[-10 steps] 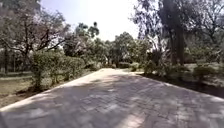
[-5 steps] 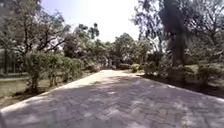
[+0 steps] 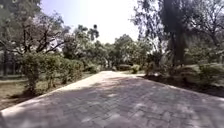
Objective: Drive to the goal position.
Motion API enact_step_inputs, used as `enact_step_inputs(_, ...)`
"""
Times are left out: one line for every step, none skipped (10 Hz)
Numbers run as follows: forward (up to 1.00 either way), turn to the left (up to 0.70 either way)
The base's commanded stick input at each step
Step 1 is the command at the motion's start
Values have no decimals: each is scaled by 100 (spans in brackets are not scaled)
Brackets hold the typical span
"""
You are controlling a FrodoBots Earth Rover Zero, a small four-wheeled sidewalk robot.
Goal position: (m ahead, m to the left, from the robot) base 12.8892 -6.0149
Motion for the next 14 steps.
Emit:
enact_step_inputs(30, 0)
enact_step_inputs(30, 0)
enact_step_inputs(30, 0)
enact_step_inputs(30, 0)
enact_step_inputs(30, 0)
enact_step_inputs(30, 0)
enact_step_inputs(30, 0)
enact_step_inputs(30, 0)
enact_step_inputs(30, 0)
enact_step_inputs(30, 0)
enact_step_inputs(30, 0)
enact_step_inputs(30, 0)
enact_step_inputs(30, 0)
enact_step_inputs(30, 0)
